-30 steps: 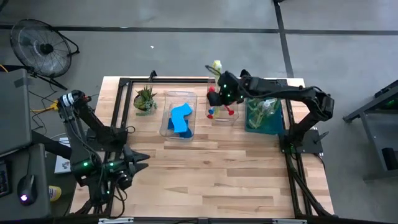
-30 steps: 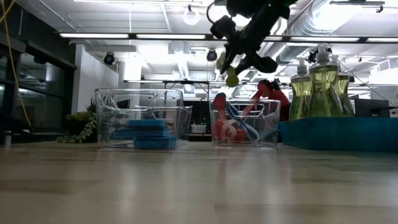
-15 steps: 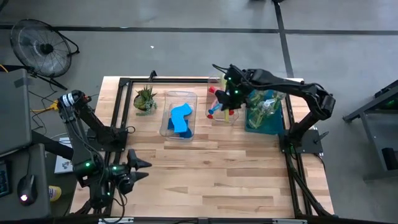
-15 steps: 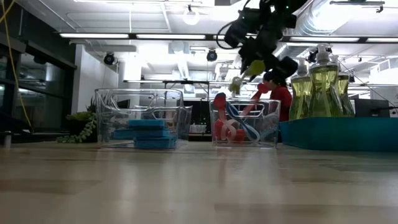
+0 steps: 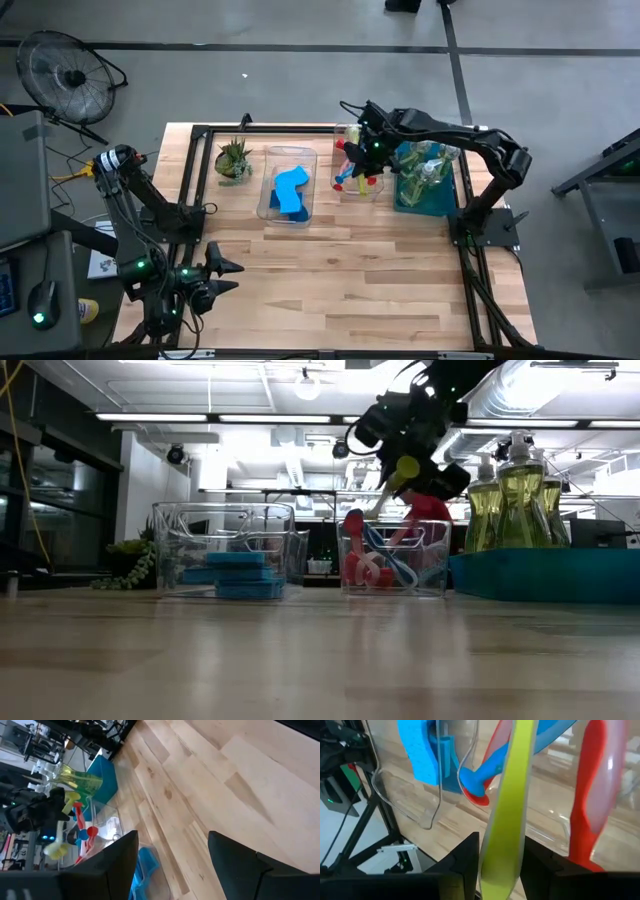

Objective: Pick & Place Kitchen Sink Supplies
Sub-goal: Put the yellow green dishwashing brush into the right transparent bin

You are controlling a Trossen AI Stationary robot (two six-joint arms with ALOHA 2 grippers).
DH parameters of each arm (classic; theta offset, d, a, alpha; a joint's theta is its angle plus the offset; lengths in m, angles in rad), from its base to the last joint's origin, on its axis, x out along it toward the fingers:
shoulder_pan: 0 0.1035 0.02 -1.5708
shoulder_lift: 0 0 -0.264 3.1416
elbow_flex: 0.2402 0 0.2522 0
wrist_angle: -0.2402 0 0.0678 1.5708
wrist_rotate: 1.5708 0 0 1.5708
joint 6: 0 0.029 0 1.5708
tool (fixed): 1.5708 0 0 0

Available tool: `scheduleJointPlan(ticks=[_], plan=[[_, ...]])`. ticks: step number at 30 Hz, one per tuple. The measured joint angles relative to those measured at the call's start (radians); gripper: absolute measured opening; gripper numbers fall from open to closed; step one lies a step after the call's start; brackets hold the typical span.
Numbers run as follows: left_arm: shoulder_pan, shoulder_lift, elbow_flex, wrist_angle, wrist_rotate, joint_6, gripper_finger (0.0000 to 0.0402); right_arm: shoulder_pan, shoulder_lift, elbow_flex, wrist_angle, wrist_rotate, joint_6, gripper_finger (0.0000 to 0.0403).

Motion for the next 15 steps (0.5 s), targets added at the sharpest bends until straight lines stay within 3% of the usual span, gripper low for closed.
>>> scheduleJointPlan(ticks=[9,15], plan=[[0.0,0.0,0.0,0.003,0.025,0.0,0.0234,0.001,0.024,0.0,0.019,-0.025,-0.04,0.0116],[0.0,0.0,0.0,0.023,0.025,0.0,0.0234,0.001,-0.015,0.0,0.05,0.049,-0.074,0.0118]])
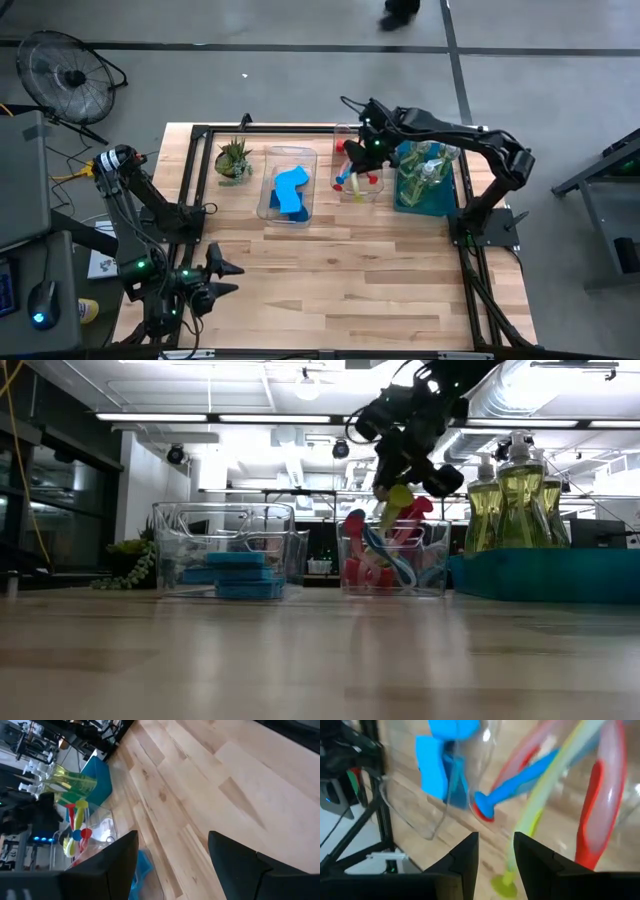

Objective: Pick & Place Kitchen Sink Supplies
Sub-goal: Put the yellow green dishwashing brush into the right transparent bin, then return to Home Position

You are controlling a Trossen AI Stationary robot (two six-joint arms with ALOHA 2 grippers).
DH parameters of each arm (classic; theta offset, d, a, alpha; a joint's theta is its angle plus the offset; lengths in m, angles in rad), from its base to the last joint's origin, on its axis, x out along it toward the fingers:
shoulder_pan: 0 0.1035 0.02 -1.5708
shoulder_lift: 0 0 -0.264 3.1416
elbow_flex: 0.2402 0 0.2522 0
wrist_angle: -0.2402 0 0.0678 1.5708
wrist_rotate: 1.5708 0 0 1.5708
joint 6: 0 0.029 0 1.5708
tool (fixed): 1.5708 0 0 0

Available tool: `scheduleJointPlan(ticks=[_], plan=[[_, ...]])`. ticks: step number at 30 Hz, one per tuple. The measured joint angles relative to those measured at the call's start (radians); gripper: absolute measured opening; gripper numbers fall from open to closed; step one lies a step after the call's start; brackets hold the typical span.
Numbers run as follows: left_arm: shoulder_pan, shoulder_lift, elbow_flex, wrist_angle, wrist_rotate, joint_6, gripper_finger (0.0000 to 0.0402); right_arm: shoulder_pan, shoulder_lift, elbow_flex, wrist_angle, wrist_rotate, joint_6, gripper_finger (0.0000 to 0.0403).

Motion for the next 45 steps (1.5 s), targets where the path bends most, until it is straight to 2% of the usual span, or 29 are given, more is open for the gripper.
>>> scheduleJointPlan(ticks=[5,8,12,16,21,25,29,31,36,40,45], plan=[[0.0,0.0,0.0,0.022,0.0,0.0,0.0234,0.013,-0.085,0.0,0.023,0.101,-0.051,0.0118],[0.0,0.0,0.0,0.033,-0.011,0.0,0.0234,0.053,-0.158,0.0,0.036,0.168,-0.144,0.0118],[0.0,0.0,0.0,0.029,-0.057,0.005,0.0234,0.149,-0.271,0.0,0.036,0.332,-0.243,0.0118],[0.019,-0.015,0.0,0.03,-0.077,0.03,0.0234,0.295,-0.373,0.0,0.036,0.53,-0.324,0.0119],[0.118,-0.049,0.0,0.038,-0.051,0.066,0.0234,0.526,-0.45,0.0,0.035,0.787,-0.377,0.0119],[0.209,-0.074,0.0,0.059,-0.001,0.146,0.0234,0.719,-0.456,0.0,0.017,1.005,-0.4,0.0119],[0.294,-0.11,-0.005,0.081,0.042,0.224,0.0233,0.892,-0.444,0.0,-0.001,1.139,-0.405,0.0119],[0.333,-0.146,-0.048,0.157,0.082,0.277,0.0233,0.972,-0.438,-0.008,0.0,1.201,-0.398,0.0119],[0.437,-0.288,-0.251,0.446,0.237,0.423,0.0233,1.135,-0.463,-0.152,0.064,1.391,-0.321,0.0119],[0.484,-0.431,-0.385,0.595,0.281,0.464,0.0233,1.186,-0.552,-0.331,0.195,1.408,-0.223,0.0119],[0.499,-0.62,-0.513,0.67,0.282,0.473,0.0233,1.177,-0.706,-0.602,0.565,1.377,-0.299,0.0119]])
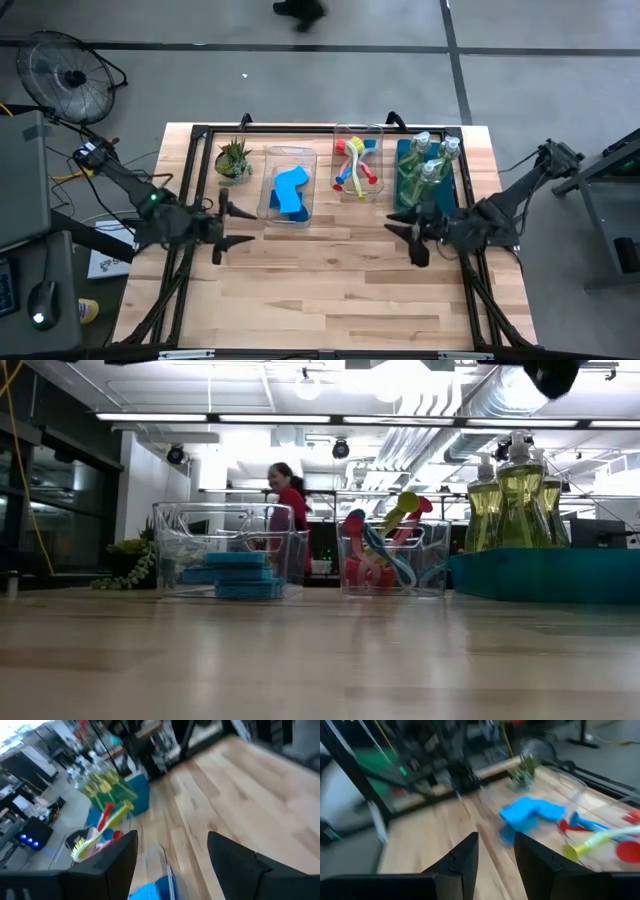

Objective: Pick & Place Kitchen Sink Supplies
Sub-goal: Return to Home Position

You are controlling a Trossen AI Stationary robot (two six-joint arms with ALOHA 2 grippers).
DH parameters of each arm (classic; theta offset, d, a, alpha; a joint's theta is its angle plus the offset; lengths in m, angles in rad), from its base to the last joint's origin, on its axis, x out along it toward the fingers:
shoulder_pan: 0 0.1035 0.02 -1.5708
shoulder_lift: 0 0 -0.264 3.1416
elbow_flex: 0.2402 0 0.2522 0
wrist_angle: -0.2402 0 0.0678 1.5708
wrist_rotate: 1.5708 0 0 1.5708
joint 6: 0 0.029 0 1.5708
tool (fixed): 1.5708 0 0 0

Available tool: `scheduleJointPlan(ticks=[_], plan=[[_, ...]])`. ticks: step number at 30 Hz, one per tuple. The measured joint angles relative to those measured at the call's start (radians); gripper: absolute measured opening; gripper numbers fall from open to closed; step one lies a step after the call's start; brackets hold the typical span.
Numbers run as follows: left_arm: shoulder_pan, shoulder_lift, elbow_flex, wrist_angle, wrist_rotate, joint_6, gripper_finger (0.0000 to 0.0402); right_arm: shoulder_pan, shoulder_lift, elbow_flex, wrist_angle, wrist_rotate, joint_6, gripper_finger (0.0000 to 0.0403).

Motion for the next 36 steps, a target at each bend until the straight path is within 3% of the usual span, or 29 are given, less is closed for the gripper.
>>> scheduleJointPlan(ticks=[4,8,16,21,30,36], plan=[[-0.001,-0.134,-0.112,0.078,0.008,0.012,0.0233,-0.085,-0.129,-0.217,0.343,-0.115,-0.11,0.0119],[-0.001,-0.242,-0.226,0.207,0.012,0.048,0.0233,-0.225,-0.227,-0.381,0.611,-0.303,-0.194,0.0119],[0.0,-0.398,-0.378,0.254,-0.049,0.05,0.0233,-0.488,-0.318,-0.52,0.671,-0.584,-0.17,0.0119],[0.0,-0.505,-0.474,0.297,-0.073,0.026,0.0233,-0.553,-0.339,-0.584,0.68,-0.646,-0.161,0.0118],[0.0,-0.674,-0.582,0.307,-0.085,-0.002,0.0233,-0.562,-0.429,-0.691,0.756,-0.649,-0.217,0.0088],[0.0,-0.67,-0.585,0.332,-0.067,0.017,0.0233,-0.562,-0.493,-0.732,0.707,-0.649,-0.216,0.0077]])
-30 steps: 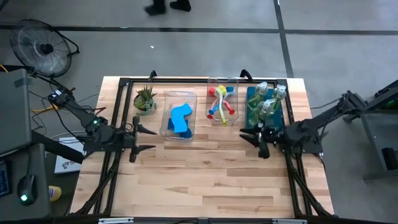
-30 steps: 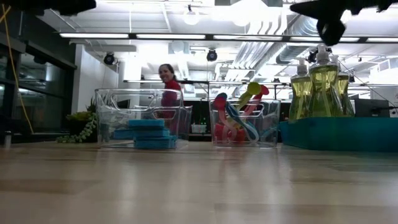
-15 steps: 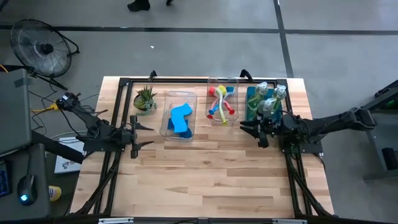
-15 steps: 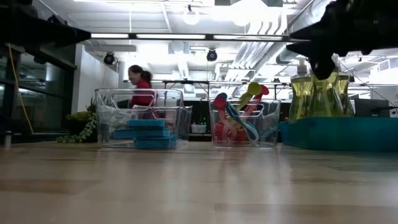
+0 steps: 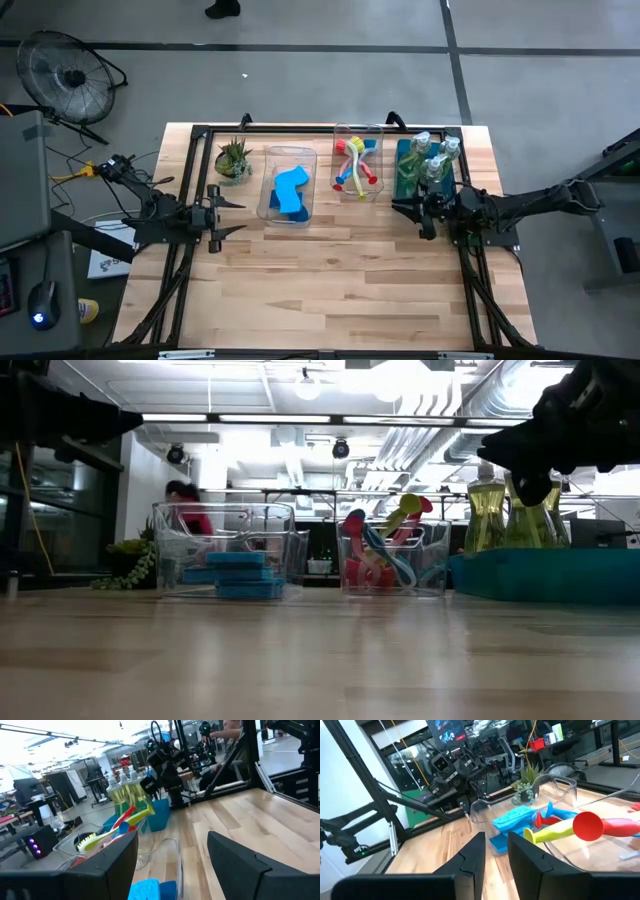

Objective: Pick & Place Kitchen Sink Supplies
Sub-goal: Return to Home Position

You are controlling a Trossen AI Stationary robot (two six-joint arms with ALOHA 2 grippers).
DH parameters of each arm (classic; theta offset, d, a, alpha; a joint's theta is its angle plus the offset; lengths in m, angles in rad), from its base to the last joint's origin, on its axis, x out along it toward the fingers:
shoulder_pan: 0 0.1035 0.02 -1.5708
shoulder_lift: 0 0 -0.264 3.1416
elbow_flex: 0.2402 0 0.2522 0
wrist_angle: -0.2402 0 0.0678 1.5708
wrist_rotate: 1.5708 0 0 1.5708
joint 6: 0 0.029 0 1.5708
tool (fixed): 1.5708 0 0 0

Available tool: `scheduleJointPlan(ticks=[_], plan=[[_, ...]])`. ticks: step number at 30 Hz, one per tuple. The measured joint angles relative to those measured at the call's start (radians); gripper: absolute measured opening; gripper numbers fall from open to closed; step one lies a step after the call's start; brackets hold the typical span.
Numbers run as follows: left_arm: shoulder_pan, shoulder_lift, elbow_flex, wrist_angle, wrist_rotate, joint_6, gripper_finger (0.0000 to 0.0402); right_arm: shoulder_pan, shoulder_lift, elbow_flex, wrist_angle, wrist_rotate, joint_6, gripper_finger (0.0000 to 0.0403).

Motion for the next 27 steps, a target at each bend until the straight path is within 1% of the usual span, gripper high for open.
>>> scheduleJointPlan(ticks=[3,6,11,14,19,23,27], plan=[[0.003,0.001,-0.001,-0.004,0.019,0.01,0.0233,0.0,-0.014,0.0,-0.018,0.001,-0.004,0.0074],[0.05,0.001,-0.001,0.0,0.098,0.034,0.0233,0.0,-0.025,0.0,-0.019,-0.011,-0.012,0.0073],[0.196,0.01,-0.002,0.004,0.355,0.061,0.0233,0.0,-0.029,0.0,-0.019,-0.065,0.002,0.0073],[0.297,0.01,-0.003,-0.002,0.467,0.088,0.0233,0.0,-0.029,0.0,-0.018,-0.079,-0.001,0.0073],[0.46,0.01,-0.003,-0.048,0.642,0.136,0.0233,0.0,-0.029,0.0,-0.028,-0.085,-0.068,0.0069],[0.552,0.01,-0.003,-0.072,0.736,0.17,0.0233,0.0,-0.029,0.0,-0.085,-0.102,-0.1,0.0048],[0.584,0.01,-0.003,-0.072,0.748,0.218,0.0233,0.0,-0.028,0.0,-0.214,-0.082,-0.091,0.002]])
